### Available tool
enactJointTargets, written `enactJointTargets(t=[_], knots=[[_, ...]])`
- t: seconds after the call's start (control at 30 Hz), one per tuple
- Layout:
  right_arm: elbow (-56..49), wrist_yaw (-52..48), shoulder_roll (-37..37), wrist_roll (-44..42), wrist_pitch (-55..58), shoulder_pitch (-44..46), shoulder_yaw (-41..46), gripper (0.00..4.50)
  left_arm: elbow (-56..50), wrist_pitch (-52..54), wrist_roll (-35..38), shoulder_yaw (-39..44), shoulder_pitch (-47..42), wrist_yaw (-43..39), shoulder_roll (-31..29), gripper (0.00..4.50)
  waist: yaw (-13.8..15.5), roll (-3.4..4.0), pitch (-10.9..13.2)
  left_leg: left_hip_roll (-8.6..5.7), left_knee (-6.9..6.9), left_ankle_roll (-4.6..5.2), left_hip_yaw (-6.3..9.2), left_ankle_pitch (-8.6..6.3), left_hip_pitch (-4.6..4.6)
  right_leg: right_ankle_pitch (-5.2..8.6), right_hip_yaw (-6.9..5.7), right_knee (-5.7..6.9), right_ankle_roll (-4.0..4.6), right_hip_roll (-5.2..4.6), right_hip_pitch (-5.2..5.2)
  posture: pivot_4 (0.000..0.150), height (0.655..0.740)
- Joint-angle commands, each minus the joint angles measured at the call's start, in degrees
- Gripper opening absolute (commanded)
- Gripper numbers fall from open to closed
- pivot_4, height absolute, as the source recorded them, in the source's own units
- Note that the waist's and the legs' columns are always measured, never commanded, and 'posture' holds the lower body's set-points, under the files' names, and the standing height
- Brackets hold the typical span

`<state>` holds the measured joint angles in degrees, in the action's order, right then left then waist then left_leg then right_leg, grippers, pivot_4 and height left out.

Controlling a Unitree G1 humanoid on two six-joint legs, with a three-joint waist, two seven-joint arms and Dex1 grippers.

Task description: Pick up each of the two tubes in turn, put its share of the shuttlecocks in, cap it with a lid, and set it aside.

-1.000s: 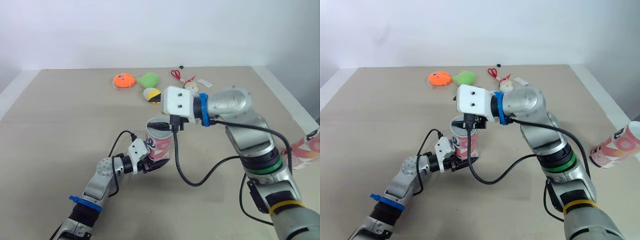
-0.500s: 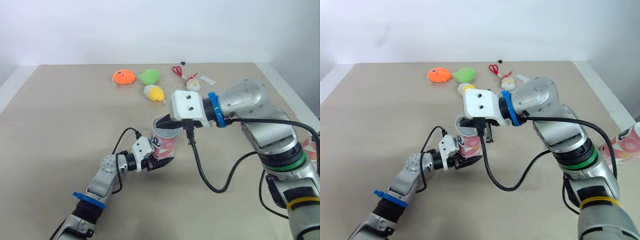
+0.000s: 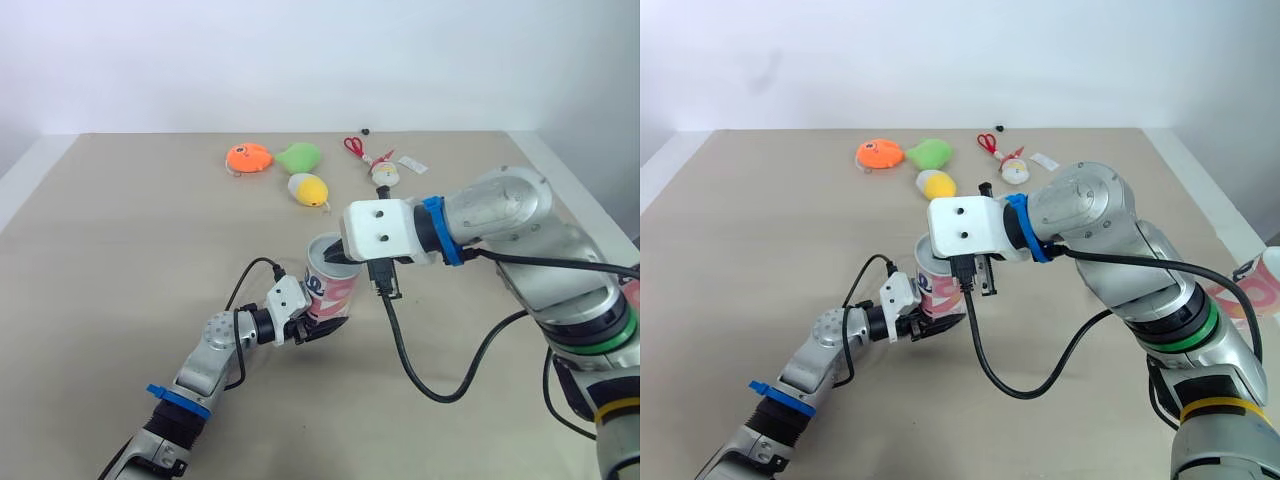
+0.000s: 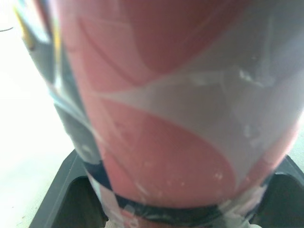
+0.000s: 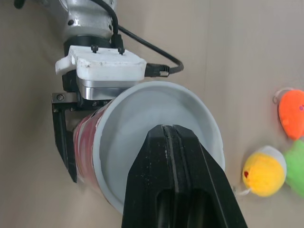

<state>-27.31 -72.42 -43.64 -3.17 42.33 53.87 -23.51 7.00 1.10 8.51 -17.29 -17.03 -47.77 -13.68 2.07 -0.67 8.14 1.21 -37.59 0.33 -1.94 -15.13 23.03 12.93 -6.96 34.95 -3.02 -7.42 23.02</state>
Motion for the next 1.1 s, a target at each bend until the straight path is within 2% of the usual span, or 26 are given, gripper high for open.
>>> enactJointTargets(t=[0.03, 0.3, 0.5, 0.77, 0.83, 0.9, 1.0, 1.03, 1.1], knots=[[2.62, -3.97, 1.45, -4.36, 5.78, -6.2, -8.04, 0.07, 3.71, 1.95, -2.24, -1.6, 1.84, 0.24, -0.71, 2.89, -0.02, -0.07, -0.26, 0.03, 0.0, -0.02, 0.0, -0.04, -0.07, 0.03, 0.0, 0.0, 0.02, 0.02, -0.05, 0.15, 0.74], [4.41, -4.48, 1.19, -1.83, 5.15, -7.57, -10.95, 0.07, 3.55, 1.96, -2.22, -1.59, 1.96, 0.72, -0.69, 2.89, -0.02, -0.07, -0.8, 0.08, 0.05, -0.07, 0.01, -0.26, -0.55, 0.27, 0.0, 0.0, 0.06, 0.07, -0.52, 0.15, 0.74], [4.8, -3.64, 2.25, -4.14, 5.78, -6.92, -6.53, 0.07, 3.35, 2.02, -2.19, -1.57, 2.07, 0.85, -0.75, 2.89, -0.02, -0.06, -1.07, 0.1, 0.05, -0.06, 0.01, -0.41, -0.64, 0.4, 0.01, 0.0, 0.05, 0.08, -0.61, 0.15, 0.74], [8.18, 2.13, 6.9, -14.55, 5.25, -6.38, 12.62, 0.07, 2.57, 1.65, -1.75, -1.26, 1.5, -0.37, -1.67, 2.89, -0.02, -0.12, -0.44, 0.09, 0.04, -0.05, 0.01, -0.41, -0.57, 0.38, 0.01, 0.0, 0.08, 0.07, -0.59, 0.15, 0.74], [7.76, 3.68, 8.73, -20.29, 7.25, -6.89, 19.8, 0.07, 1.13, 2.07, -0.8, -0.77, 1.7, -0.85, -2.04, 2.89, -0.02, 0.0, 0.01, 0.09, 0.04, -0.04, 0.02, -0.4, -0.52, 0.35, 0.0, 0.01, 0.12, 0.09, -0.59, 0.15, 0.74], [7.08, 5.58, 10.35, -27.18, 11.6, -7.04, 26.88, 0.07, -0.44, 2.55, -0.08, -0.54, 2.28, -1.2, -2.48, 2.89, -0.02, 0.07, 0.26, 0.07, -0.04, 0.01, 0.02, -0.34, -0.07, 0.07, 0.0, 0.05, 0.47, 0.09, -0.41, 0.15, 0.74], [6.33, 9.16, 10.84, -32.77, 14.95, -8.17, 32.66, 0.07, -2.58, 3.83, 0.78, -0.13, 3.09, -1.7, -3.15, 2.89, -0.04, 0.09, 0.46, -0.01, -0.09, 0.0, -0.05, -0.32, 0.32, -0.11, 0.01, 0.1, 0.52, 0.12, -0.03, 0.15, 0.74], [5.93, 9.77, 10.26, -34.1, 15.56, -9.16, 33.91, 0.66, -3.34, 4.39, 1.09, 0.04, 3.32, -1.96, -3.51, 3.26, -0.06, 0.05, 0.5, -0.02, -0.09, 0.02, -0.09, -0.33, 0.31, -0.11, -0.01, 0.1, 0.52, 0.13, -0.04, 0.15, 0.74], [4.76, 10.26, 8.2, -36.41, 16.8, -12.37, 35.77, 1.47, -4.94, 5.62, 1.65, 0.31, 3.58, -2.51, -4.55, 4.1, -0.13, 0.03, 0.54, -0.05, -0.09, 0.09, -0.14, -0.37, 0.3, -0.08, -0.01, 0.1, 0.53, 0.17, -0.03, 0.15, 0.74]])
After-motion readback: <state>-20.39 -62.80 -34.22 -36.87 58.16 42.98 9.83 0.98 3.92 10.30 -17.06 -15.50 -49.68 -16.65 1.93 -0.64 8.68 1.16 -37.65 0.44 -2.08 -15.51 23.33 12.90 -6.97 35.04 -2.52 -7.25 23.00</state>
